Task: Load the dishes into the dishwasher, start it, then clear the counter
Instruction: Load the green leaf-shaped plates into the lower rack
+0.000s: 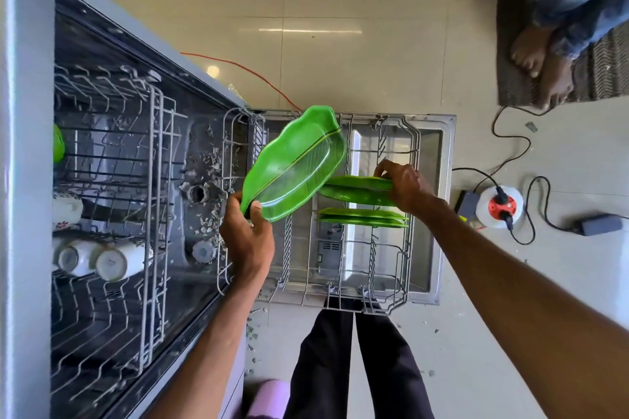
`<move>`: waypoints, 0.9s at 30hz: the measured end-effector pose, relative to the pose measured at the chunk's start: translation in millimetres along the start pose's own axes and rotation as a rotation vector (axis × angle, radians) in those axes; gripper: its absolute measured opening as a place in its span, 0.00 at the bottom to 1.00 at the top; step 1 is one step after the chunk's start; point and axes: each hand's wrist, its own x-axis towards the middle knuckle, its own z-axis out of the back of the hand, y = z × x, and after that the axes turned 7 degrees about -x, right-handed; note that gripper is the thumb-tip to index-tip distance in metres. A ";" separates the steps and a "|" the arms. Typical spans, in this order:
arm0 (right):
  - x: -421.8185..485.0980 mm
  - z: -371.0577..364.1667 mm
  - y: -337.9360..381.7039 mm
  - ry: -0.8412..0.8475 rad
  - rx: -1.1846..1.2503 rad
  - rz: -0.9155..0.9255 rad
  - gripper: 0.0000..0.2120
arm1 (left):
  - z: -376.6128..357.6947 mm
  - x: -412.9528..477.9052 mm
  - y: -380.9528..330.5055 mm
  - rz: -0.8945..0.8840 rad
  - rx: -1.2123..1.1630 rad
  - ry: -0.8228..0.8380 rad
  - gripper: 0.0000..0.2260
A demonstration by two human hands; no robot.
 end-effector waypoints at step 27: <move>-27.2 -46.8 6.7 0.058 -0.324 -0.099 0.14 | -1.1 2.0 4.3 0.039 0.015 0.055 0.09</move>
